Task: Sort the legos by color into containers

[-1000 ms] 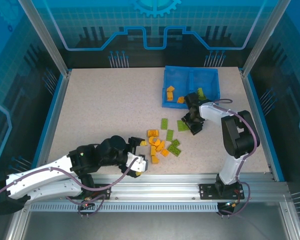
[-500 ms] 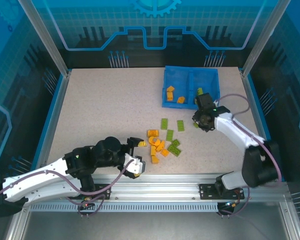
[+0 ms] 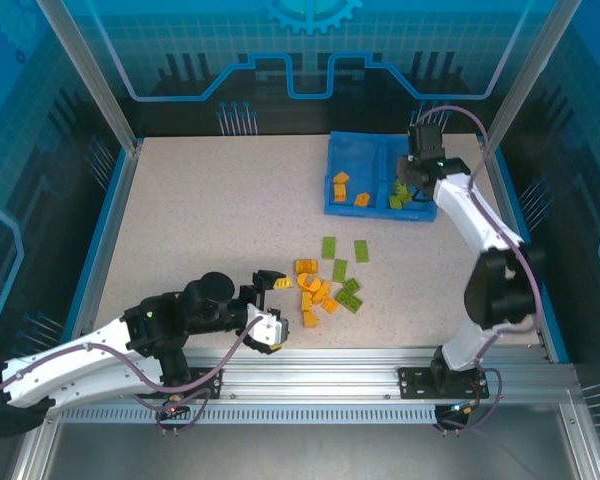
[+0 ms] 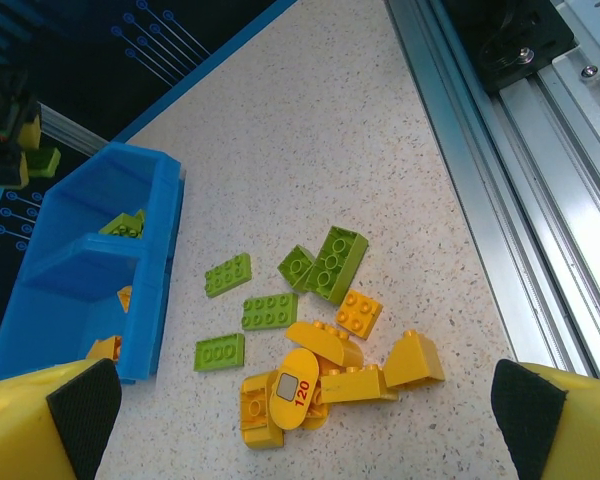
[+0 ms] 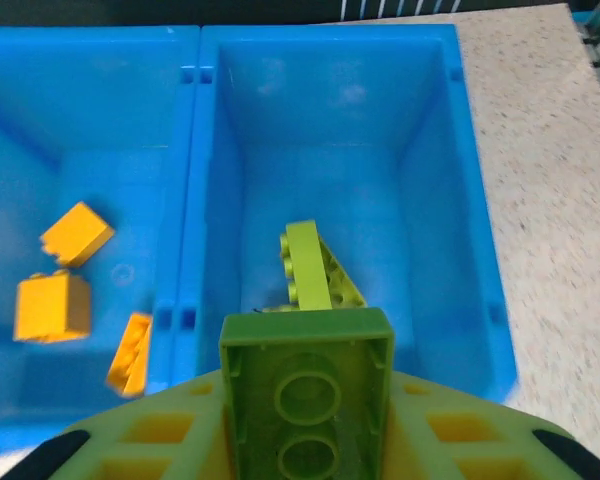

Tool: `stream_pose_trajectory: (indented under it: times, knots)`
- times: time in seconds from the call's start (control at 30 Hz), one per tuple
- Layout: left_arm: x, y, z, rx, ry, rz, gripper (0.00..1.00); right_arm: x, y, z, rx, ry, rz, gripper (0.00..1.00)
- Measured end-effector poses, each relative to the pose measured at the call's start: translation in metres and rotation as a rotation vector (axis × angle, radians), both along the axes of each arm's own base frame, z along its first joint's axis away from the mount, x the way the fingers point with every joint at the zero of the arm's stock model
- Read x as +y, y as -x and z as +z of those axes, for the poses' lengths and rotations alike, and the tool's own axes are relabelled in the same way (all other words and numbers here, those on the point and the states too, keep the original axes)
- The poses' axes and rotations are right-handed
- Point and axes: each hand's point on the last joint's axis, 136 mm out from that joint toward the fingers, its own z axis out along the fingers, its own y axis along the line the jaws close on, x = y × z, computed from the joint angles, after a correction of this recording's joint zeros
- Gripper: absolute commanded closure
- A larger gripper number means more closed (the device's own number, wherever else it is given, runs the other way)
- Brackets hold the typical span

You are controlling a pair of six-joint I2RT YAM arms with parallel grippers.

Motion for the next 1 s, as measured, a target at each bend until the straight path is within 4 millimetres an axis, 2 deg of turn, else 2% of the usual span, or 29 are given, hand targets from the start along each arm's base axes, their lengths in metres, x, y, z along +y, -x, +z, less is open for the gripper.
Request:
stream_pose_trajectory:
  times: [0.17,0.27,0.37,0.6,0.7,0.77,0.9,1.0]
  knots:
    - [0.0,0.0,0.0,0.0,0.0,0.0,0.01,0.003,-0.031,-0.053,0.129,-0.015,0.042,0.58]
    - [0.0,0.0,0.0,0.001,-0.002,0.0,0.01,0.004,-0.038,-0.075,0.179,-0.049,0.042,0.45]
    - [0.0,0.0,-0.001,0.002,-0.003,0.0,0.01,-0.001,-0.042,-0.068,0.173,-0.087,0.036,0.36]
    - [-0.003,-0.002,-0.007,0.014,-0.02,0.003,0.01,0.004,-0.034,-0.061,0.182,-0.145,0.05,0.37]
    - [-0.005,-0.004,-0.011,0.036,-0.025,0.018,0.01,0.005,-0.017,-0.041,0.158,-0.17,0.053,0.36]
    - [-0.006,-0.006,-0.011,0.055,-0.017,0.035,0.01,0.008,-0.002,-0.016,0.116,-0.199,0.061,0.35]
    - [-0.009,-0.016,-0.009,0.141,0.03,0.113,0.01,0.021,0.041,0.052,-0.031,-0.296,0.117,0.32]
    - [-0.015,-0.03,0.002,0.237,0.103,0.216,0.01,0.037,0.083,0.093,-0.127,-0.378,0.191,0.24]
